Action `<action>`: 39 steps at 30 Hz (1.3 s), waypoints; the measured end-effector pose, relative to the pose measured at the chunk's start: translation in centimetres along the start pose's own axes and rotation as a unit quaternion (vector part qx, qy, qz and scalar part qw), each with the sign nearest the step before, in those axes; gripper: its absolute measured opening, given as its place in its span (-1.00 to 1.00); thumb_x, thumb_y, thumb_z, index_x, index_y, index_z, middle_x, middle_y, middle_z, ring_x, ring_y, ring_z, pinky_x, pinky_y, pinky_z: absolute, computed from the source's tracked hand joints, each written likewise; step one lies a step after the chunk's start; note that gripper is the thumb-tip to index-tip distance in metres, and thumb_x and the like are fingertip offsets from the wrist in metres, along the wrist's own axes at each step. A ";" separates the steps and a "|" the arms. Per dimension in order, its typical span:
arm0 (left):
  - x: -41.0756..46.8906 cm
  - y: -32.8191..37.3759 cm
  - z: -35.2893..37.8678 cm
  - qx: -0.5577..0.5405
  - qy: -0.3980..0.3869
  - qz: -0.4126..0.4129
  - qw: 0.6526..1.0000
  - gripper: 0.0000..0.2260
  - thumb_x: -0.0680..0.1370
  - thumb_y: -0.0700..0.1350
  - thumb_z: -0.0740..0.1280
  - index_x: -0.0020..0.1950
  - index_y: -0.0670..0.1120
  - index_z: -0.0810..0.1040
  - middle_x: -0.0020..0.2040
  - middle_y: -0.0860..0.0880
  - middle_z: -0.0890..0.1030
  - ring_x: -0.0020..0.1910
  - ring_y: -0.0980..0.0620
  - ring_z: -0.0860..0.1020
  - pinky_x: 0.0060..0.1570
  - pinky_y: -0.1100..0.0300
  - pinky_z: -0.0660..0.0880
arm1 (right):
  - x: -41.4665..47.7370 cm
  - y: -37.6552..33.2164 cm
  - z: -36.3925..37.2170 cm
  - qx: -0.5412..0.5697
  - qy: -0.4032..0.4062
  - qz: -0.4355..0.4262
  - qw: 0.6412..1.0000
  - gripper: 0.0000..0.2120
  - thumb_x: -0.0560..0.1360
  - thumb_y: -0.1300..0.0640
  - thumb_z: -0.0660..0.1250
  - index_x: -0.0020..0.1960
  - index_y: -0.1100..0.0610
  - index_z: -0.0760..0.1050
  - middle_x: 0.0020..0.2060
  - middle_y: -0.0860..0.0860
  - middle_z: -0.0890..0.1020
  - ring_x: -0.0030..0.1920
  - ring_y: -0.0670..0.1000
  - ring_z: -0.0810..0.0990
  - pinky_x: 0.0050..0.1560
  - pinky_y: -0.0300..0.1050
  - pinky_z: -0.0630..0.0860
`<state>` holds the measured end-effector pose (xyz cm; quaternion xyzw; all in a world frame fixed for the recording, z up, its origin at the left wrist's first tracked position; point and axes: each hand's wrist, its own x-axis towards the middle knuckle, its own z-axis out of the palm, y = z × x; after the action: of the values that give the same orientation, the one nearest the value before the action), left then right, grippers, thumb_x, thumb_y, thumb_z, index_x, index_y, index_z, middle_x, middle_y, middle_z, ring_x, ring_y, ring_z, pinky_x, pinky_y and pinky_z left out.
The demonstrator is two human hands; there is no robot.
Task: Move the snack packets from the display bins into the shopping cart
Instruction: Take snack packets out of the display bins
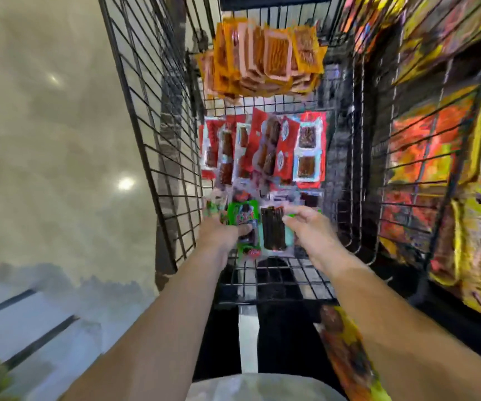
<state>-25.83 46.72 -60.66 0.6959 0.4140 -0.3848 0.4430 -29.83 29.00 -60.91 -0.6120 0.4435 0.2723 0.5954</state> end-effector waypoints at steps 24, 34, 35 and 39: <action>-9.1 2.3 -2.3 0.516 0.055 0.194 0.832 -0.55 0.64 0.10 0.33 0.42 -0.12 0.40 0.38 -0.14 0.49 0.38 -0.18 0.46 0.31 -0.10 0.47 | -6.6 -3.1 -2.8 -0.531 0.081 -0.126 0.834 -0.54 0.65 -0.10 0.25 0.45 0.11 0.37 0.29 0.10 0.48 0.28 0.15 0.44 0.33 0.09 0.42; -24.9 4.9 -11.3 0.561 0.140 0.459 0.675 -0.53 0.67 0.10 0.28 0.55 -0.04 0.42 0.50 -0.04 0.49 0.49 -0.08 0.41 0.48 -0.05 0.35 | -25.0 -7.0 -3.2 -0.603 0.213 -0.196 0.743 -0.49 0.65 -0.14 0.20 0.50 0.09 0.31 0.42 0.08 0.43 0.36 0.16 0.43 0.32 0.07 0.39; -26.2 4.8 -12.4 0.566 0.143 0.476 0.658 -0.52 0.67 0.11 0.28 0.56 -0.03 0.42 0.53 -0.04 0.47 0.52 -0.08 0.39 0.51 -0.06 0.33 | -27.1 -7.0 -2.9 -0.602 0.230 -0.196 0.740 -0.48 0.63 -0.15 0.25 0.48 0.10 0.35 0.41 0.08 0.46 0.35 0.17 0.46 0.32 0.07 0.41; -30.4 4.0 -16.8 0.575 0.149 0.543 0.593 -0.52 0.64 0.14 0.35 0.50 -0.05 0.52 0.51 -0.08 0.52 0.51 -0.15 0.44 0.50 -0.12 0.37 | -34.6 -5.7 -0.9 -0.565 0.304 -0.195 0.742 -0.46 0.42 -0.07 0.56 0.29 0.19 0.58 0.22 0.17 0.64 0.16 0.25 0.63 0.14 0.15 0.57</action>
<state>-30.26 54.23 -26.82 0.9499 -0.2876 -0.1219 0.0097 -40.90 35.08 -28.15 -0.9597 0.2371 0.1506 0.0140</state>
